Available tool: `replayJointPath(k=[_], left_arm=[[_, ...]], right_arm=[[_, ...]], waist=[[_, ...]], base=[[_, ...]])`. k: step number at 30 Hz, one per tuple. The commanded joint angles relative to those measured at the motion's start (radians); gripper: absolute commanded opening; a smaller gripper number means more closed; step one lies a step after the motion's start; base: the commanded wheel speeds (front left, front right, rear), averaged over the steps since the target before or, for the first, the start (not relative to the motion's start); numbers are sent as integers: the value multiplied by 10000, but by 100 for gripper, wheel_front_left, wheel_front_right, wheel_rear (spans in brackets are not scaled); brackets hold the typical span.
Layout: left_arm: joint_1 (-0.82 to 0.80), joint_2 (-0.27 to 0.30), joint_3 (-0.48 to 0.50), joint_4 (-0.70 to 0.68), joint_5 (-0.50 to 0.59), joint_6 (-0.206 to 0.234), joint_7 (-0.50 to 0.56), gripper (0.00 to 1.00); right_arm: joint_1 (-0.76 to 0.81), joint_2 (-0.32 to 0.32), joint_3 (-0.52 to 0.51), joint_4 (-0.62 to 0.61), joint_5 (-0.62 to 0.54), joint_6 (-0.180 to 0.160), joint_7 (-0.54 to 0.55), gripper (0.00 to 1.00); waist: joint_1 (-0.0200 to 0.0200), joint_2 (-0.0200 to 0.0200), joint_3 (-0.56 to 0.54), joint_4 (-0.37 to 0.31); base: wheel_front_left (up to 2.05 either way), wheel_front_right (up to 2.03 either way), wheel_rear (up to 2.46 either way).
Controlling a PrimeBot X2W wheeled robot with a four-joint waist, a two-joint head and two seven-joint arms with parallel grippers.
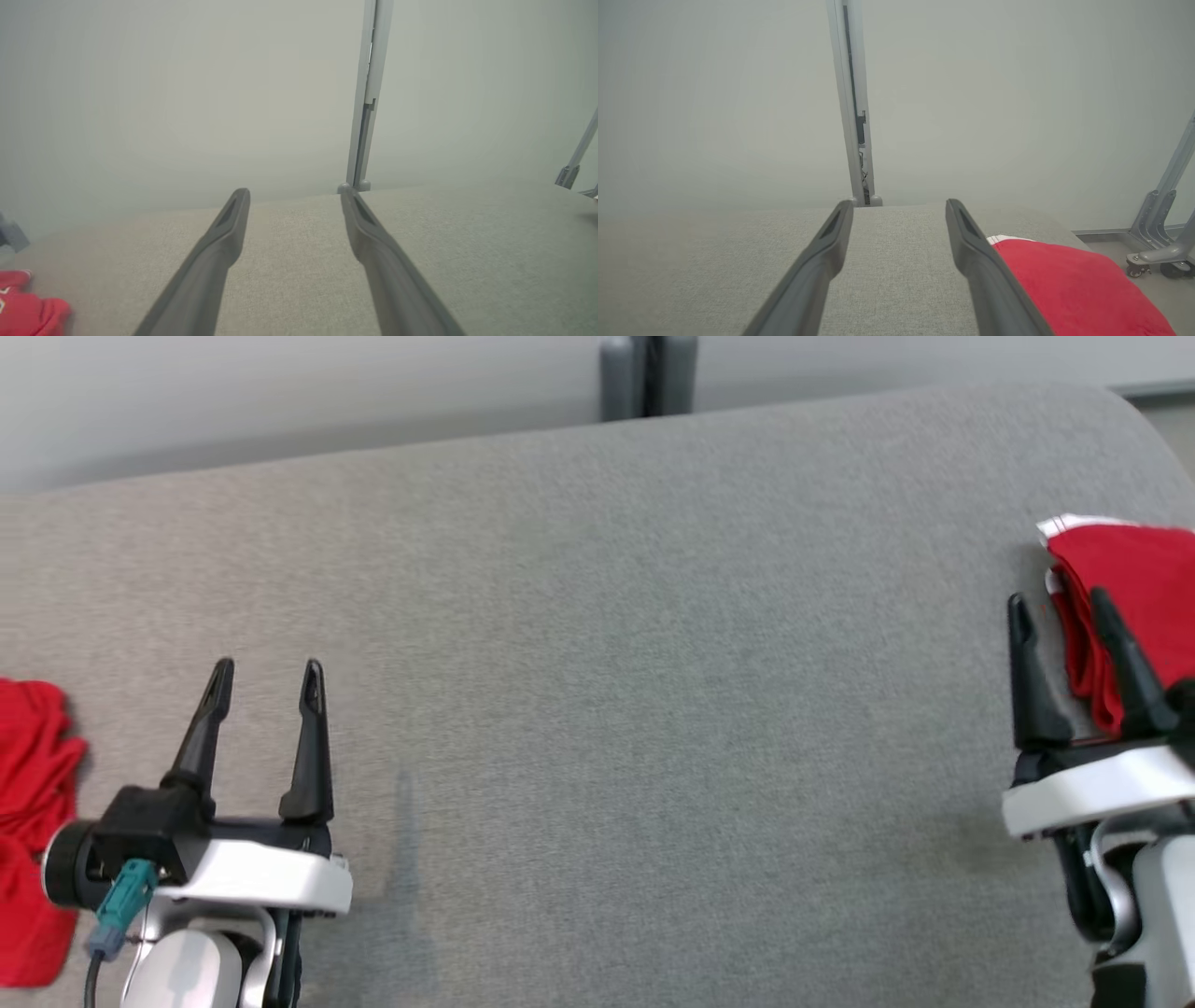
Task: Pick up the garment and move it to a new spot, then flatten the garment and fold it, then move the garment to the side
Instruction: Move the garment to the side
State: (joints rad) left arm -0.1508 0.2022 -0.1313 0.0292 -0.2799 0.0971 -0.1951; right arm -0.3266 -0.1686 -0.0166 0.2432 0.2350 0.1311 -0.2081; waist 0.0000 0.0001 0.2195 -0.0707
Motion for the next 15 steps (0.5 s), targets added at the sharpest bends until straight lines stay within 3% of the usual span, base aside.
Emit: replayJointPath(k=[1,15], left_arm=[[197,49,40,63,-34,34,-26,100],[1450,258,-122,339,-141,91,145,100]], right_arm=[[302,101,51,-223,-53,-6,133,100],[2840,875,-322,-2212,-463,-6,1203,100]], waist=[[0,-1,-420,391],[0,-1,-1716,837]], base=[[0,0,0],[0,0,0]])
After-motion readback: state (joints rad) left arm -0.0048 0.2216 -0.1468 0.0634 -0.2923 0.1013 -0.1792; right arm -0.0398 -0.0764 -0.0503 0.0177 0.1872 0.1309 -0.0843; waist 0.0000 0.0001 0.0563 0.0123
